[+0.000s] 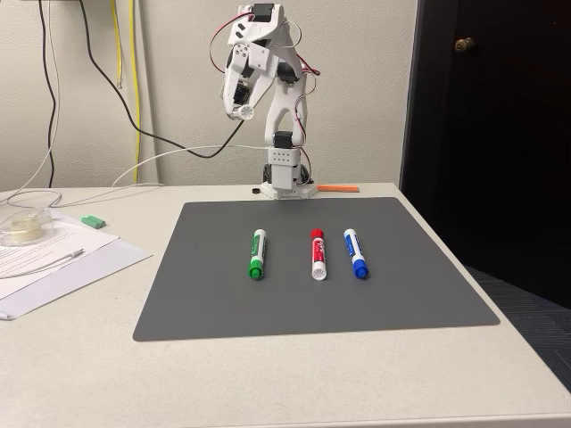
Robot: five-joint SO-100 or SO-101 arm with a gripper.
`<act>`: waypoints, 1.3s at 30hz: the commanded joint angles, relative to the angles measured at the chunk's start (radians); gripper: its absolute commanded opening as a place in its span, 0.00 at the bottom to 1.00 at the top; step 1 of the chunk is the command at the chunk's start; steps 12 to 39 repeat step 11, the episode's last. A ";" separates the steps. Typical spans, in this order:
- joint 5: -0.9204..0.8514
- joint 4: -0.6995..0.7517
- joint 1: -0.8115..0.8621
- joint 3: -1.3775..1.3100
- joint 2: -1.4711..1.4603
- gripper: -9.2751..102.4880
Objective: Pick up the black marker.
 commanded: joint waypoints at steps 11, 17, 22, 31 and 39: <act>0.000 0.021 -0.006 0.011 0.067 0.08; 0.000 0.021 -0.006 0.011 0.067 0.08; 0.000 0.021 -0.006 0.011 0.067 0.08; 0.000 0.021 -0.006 0.011 0.067 0.08; 0.000 0.021 -0.006 0.011 0.067 0.08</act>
